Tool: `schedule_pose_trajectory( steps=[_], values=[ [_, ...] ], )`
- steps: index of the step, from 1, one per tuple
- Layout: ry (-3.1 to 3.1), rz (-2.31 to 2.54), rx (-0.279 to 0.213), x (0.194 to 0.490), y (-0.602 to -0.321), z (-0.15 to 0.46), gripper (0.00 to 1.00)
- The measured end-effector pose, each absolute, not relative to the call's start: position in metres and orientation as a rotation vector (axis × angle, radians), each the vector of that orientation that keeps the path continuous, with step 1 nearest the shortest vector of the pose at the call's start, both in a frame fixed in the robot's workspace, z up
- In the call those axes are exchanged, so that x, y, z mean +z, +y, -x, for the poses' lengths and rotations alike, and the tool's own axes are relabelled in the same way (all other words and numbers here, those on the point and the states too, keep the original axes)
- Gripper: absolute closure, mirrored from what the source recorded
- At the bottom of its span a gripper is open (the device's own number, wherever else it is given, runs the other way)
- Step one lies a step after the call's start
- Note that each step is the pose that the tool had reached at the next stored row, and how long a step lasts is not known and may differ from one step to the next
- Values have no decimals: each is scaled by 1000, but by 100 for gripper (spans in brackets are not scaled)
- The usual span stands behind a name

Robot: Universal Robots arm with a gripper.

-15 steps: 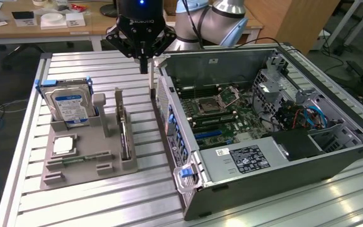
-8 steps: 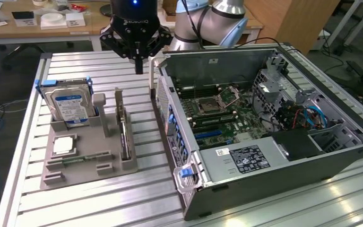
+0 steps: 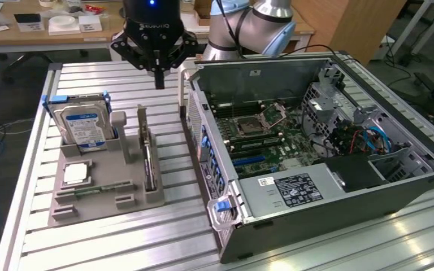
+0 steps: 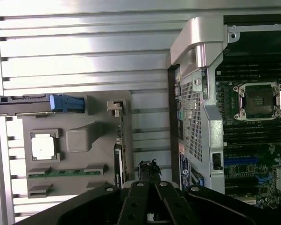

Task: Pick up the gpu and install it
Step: 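Reach for the gpu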

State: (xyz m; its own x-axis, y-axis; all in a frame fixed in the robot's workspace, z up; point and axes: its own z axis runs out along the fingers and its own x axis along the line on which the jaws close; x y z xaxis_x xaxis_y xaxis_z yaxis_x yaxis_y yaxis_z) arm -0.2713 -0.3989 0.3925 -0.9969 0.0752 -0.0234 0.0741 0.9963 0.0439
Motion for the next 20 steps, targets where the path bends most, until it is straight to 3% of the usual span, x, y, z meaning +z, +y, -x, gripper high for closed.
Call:
schedule_pose_trajectory(
  steps=[20],
  values=[
    [3114,-117,67,392,-399,302,89]
  ],
)
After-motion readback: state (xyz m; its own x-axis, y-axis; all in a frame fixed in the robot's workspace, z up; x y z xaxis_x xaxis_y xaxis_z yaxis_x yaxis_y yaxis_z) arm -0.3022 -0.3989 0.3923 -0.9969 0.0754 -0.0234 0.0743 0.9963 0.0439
